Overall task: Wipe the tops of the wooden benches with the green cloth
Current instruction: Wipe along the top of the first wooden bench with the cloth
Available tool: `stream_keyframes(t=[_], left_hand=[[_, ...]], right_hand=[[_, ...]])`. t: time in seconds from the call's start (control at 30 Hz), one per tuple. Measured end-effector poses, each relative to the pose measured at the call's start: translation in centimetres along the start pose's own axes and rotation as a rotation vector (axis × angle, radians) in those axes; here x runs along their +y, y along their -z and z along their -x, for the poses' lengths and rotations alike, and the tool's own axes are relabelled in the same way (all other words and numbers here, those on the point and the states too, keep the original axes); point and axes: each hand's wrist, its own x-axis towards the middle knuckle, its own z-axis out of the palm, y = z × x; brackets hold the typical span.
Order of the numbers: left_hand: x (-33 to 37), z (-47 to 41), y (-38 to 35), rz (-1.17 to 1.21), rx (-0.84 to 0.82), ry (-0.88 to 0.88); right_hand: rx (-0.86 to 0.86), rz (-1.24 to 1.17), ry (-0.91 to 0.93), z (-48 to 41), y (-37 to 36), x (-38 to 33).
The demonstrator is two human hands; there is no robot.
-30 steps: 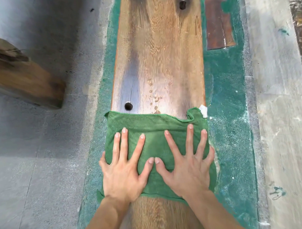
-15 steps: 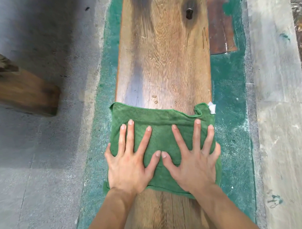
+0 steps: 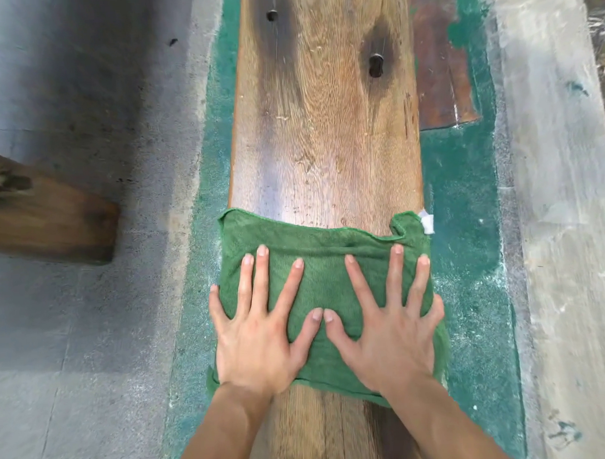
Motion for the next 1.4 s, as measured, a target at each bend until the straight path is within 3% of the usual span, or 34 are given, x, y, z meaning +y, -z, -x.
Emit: stream_keyframes(t=[1.4], left_hand=[[-0.2,-19.5,2.8,0.006,0.011,0.011]], right_hand=[[0.034,0.006,-0.012,-18.8,4.0,0.1]])
